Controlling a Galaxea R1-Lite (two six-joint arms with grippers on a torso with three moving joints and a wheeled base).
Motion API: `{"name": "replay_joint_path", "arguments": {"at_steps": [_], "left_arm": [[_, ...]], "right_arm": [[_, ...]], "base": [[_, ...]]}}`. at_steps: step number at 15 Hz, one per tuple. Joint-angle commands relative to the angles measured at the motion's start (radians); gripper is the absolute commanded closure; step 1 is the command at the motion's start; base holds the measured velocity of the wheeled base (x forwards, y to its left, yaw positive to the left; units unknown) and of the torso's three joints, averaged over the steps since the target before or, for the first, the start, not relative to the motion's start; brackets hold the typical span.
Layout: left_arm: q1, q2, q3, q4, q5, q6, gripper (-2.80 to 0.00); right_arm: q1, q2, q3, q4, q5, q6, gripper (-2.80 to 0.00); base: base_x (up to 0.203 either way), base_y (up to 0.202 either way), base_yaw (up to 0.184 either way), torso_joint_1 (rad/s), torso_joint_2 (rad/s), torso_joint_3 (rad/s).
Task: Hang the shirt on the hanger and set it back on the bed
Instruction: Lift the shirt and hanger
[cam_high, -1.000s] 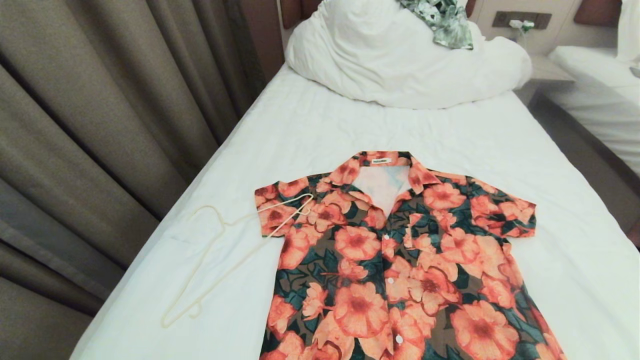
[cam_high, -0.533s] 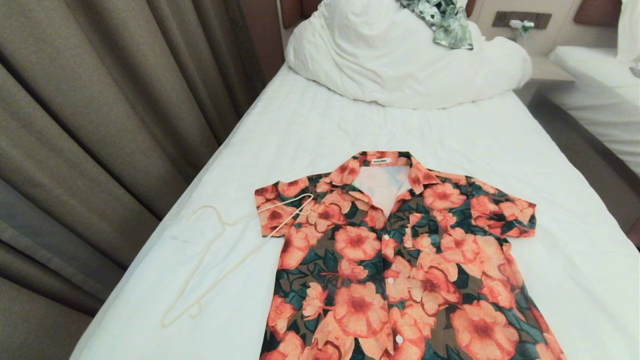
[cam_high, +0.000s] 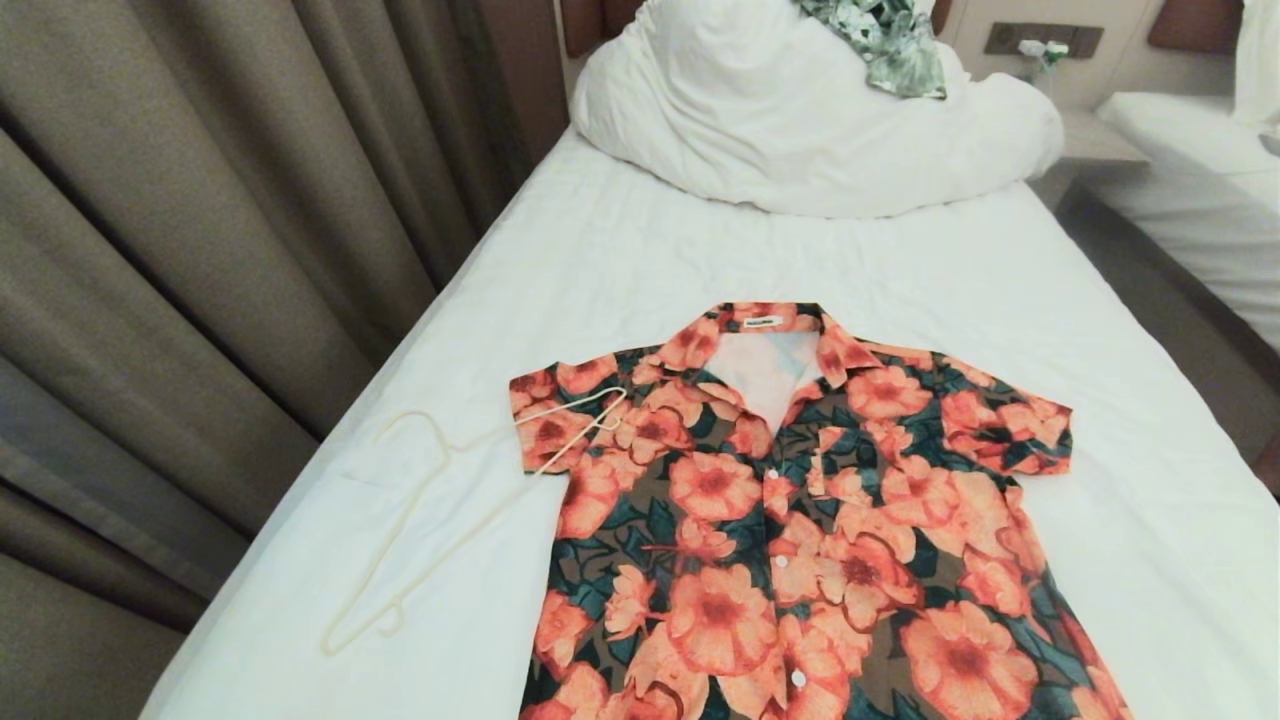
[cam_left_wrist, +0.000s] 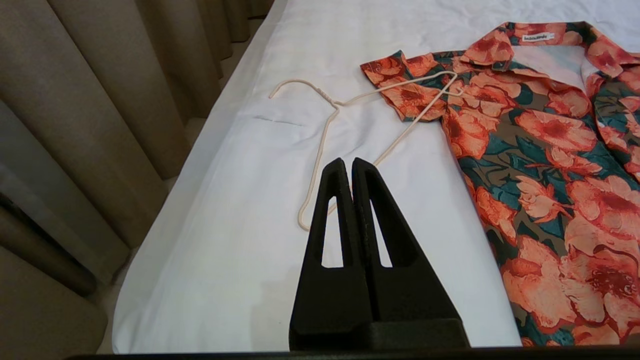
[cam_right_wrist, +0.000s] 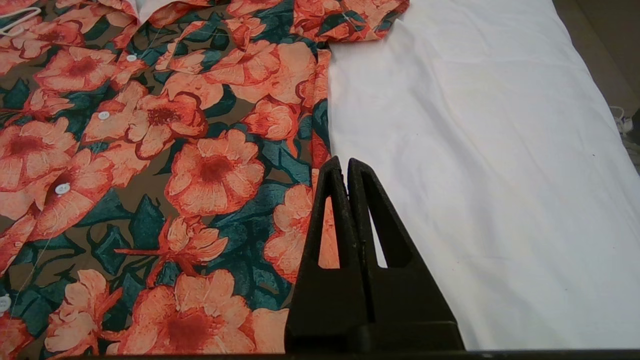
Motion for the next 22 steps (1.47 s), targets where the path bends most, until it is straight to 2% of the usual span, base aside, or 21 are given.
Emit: {"name": "replay_joint_path", "arguments": {"at_steps": [1, 4, 7, 10, 12, 14, 16, 19, 22], "left_arm": [[0.000, 0.000, 0.040, -0.001, 0.001, -0.001, 0.00], [0.000, 0.000, 0.005, -0.004, -0.001, -0.042, 0.00], [0.000, 0.008, -0.079, 0.011, -0.011, -0.050, 0.00], [-0.004, 0.117, -0.180, 0.047, -0.041, -0.056, 0.00], [-0.007, 0.211, -0.224, 0.065, -0.103, -0.073, 0.00], [-0.014, 0.329, -0.281, 0.071, -0.176, -0.153, 0.00], [-0.052, 0.454, -0.351, 0.072, -0.239, -0.230, 0.00], [-0.148, 0.664, -0.452, 0.070, -0.276, -0.266, 0.00], [-0.167, 0.864, -0.556, 0.064, -0.317, -0.274, 0.00]], "right_arm": [[0.000, -0.001, 0.000, 0.000, 0.000, 0.000, 0.00], [0.000, -0.001, 0.000, 0.000, 0.000, 0.000, 0.00], [0.000, -0.001, 0.000, 0.000, 0.000, 0.000, 0.00], [0.000, -0.001, 0.000, 0.000, 0.000, 0.000, 0.00], [0.000, -0.001, 0.000, 0.000, 0.000, 0.000, 0.00], [0.000, -0.001, 0.000, 0.000, 0.000, 0.000, 0.00], [0.000, -0.001, 0.000, 0.000, 0.000, 0.000, 0.00], [0.000, -0.001, 0.000, 0.000, 0.000, 0.000, 0.00], [0.000, -0.001, 0.000, 0.000, 0.000, 0.000, 0.00]], "base": [[0.000, 0.000, 0.000, 0.000, 0.00, 0.000], [0.000, 0.000, 0.000, 0.000, 0.00, 0.000], [0.000, 0.000, 0.000, 0.000, 0.00, 0.000], [0.000, 0.000, 0.000, 0.000, 0.00, 0.000], [0.000, 0.000, 0.000, 0.000, 0.00, 0.000], [0.000, 0.000, 0.000, 0.000, 0.00, 0.000], [0.000, 0.000, 0.000, 0.000, 0.00, 0.000], [0.000, 0.000, 0.000, 0.000, 0.00, 0.000], [0.000, 0.000, 0.000, 0.000, 0.00, 0.000]]}}
